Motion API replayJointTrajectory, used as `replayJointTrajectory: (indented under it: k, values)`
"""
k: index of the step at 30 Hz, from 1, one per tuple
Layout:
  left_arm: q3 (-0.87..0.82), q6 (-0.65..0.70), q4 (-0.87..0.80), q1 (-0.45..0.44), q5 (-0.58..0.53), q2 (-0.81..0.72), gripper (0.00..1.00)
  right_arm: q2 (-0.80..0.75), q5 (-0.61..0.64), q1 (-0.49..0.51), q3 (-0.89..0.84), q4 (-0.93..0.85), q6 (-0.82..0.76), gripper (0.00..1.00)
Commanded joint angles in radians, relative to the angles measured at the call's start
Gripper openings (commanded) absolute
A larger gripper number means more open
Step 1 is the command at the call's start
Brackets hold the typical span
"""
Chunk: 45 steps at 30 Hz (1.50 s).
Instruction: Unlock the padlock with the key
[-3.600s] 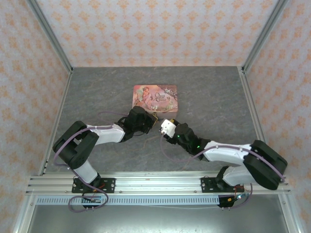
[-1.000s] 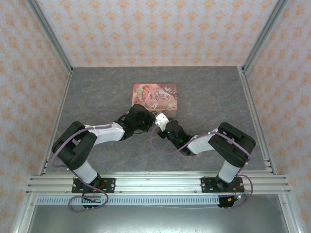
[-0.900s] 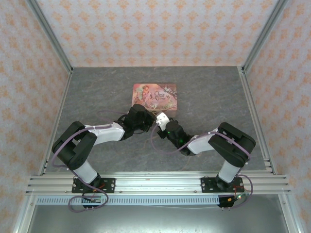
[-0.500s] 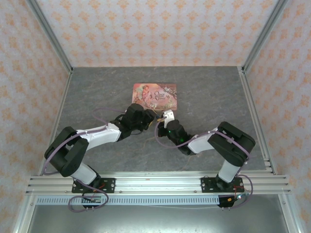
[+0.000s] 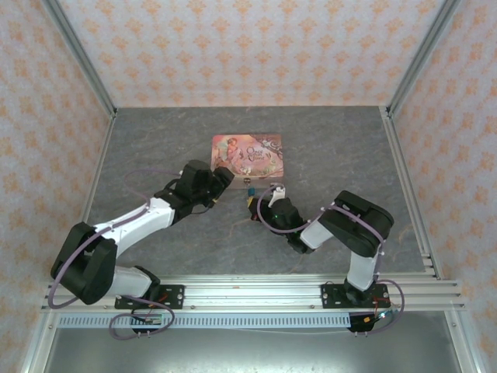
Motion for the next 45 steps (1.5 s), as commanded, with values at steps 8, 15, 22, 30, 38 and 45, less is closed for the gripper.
replayJointTrajectory:
  k: [8,15,22,30,38,45]
  values:
    - [0.129,0.260,-0.172,0.197,0.034,0.051,1.00,0.075,-0.131,-0.044,-0.002,0.087,0.227,0.00]
    - [0.281,0.405,-0.205,0.230,0.074,0.228,1.00,-0.048,-0.071,-0.054,-0.038,-0.056,0.171,0.28]
    - [0.360,0.454,-0.228,0.236,0.058,0.355,1.00,-0.217,-0.143,-0.172,-0.107,-0.170,0.070,0.56]
    - [0.262,0.414,-0.149,0.236,0.107,0.376,0.95,-0.261,-0.266,-0.189,-0.019,-0.251,-0.096,0.66]
    - [0.146,0.384,-0.096,0.213,0.146,0.345,0.88,-0.125,-0.307,-0.204,0.035,-0.098,-0.169,0.69]
    - [0.050,0.359,-0.080,0.184,0.125,0.286,0.87,-0.069,-0.422,-0.323,0.129,-0.079,-0.222,0.69]
